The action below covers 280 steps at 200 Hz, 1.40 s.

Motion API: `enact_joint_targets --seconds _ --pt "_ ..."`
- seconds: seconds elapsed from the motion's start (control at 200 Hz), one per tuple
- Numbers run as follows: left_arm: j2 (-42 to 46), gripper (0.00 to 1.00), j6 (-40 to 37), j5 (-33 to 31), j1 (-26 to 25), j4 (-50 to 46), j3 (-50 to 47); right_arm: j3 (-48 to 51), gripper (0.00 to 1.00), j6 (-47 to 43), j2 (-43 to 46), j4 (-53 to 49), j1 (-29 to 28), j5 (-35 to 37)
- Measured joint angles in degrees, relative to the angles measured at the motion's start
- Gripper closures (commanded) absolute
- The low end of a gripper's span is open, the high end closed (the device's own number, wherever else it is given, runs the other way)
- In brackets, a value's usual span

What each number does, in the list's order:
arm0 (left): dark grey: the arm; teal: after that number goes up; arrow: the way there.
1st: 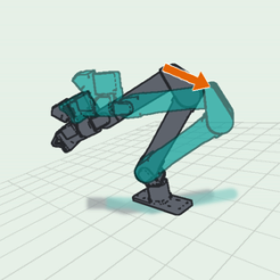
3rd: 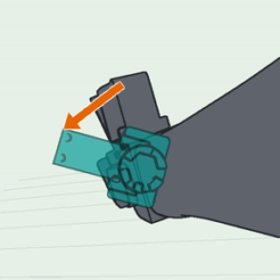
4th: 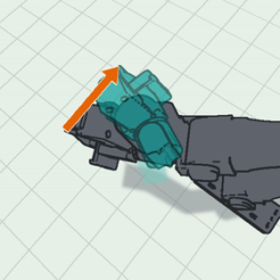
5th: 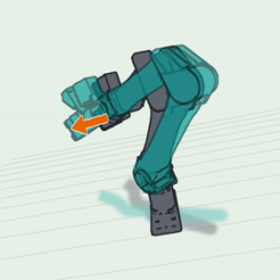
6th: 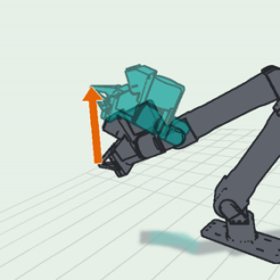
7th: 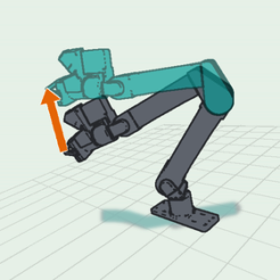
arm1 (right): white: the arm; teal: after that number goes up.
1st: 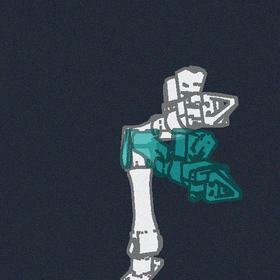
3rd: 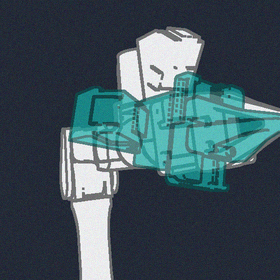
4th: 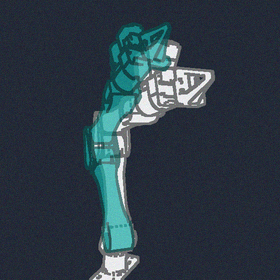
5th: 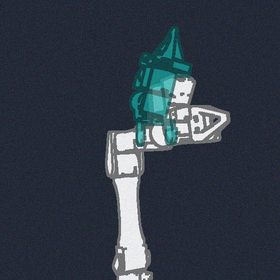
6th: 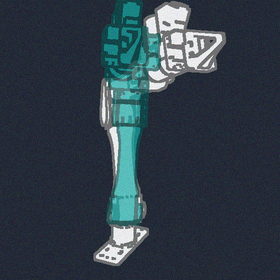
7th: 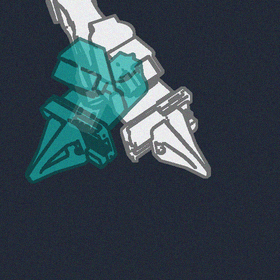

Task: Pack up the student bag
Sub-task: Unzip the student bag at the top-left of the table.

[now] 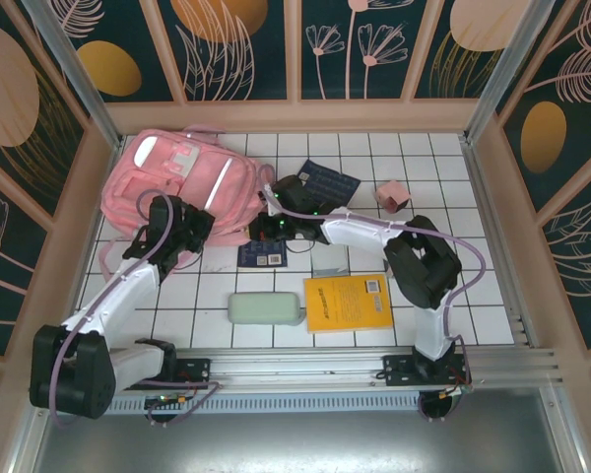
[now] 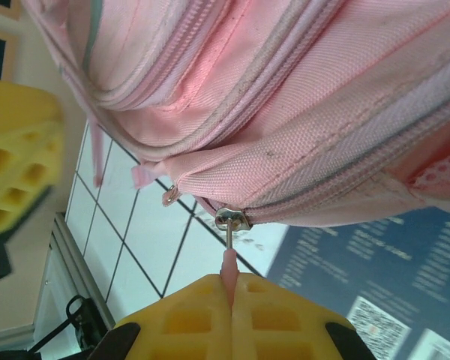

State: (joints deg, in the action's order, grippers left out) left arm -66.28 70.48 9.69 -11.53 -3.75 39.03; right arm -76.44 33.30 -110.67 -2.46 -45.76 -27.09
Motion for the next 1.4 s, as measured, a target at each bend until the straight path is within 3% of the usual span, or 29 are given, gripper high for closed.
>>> enact_joint_targets --seconds 0.11,0.175,0.21,0.275,0.34,0.65,1.021,1.136,1.356,1.401 --pt "0.52 1.00 -1.20 -0.79 0.02 -0.17 0.11 0.72 1.00 0.02 0.28 -0.11 1.86 -1.03" --pt "0.50 0.67 -1.64 -0.37 0.02 -0.42 0.11 0.76 1.00 0.02 0.28 -0.11 2.54 -1.70" --pt "0.50 0.56 -1.42 0.37 0.02 -0.39 0.11 0.76 1.00 0.02 0.28 -0.11 2.64 -1.95" --pt "0.52 0.46 -0.31 1.99 0.00 0.44 -0.26 0.76 1.00 0.02 0.28 -0.09 2.43 -2.43" --pt "0.81 0.45 1.88 4.00 0.00 2.93 -2.08 0.76 1.00 0.04 0.28 -0.07 1.92 -2.82" --pt "0.55 0.54 9.42 9.49 -1.99 7.54 -5.92 -1.16 1.00 0.68 0.26 0.02 -0.57 -4.33" --pt "-2.40 0.62 11.47 9.84 -1.99 10.01 -5.99 -3.04 1.00 0.59 0.22 -1.25 -1.64 -3.93" --pt "-4.48 0.71 11.15 9.77 -1.99 9.99 -5.57 -3.06 1.00 0.02 0.22 -2.01 -2.10 -2.67" --pt "-6.69 1.00 7.48 8.00 -2.32 6.47 -2.91 -3.06 1.00 -1.51 0.22 -2.54 -2.38 -0.79" --pt "-6.69 1.00 6.93 7.61 -2.36 6.10 -2.60 -3.04 1.00 -1.73 0.22 -2.54 -2.40 -0.74"
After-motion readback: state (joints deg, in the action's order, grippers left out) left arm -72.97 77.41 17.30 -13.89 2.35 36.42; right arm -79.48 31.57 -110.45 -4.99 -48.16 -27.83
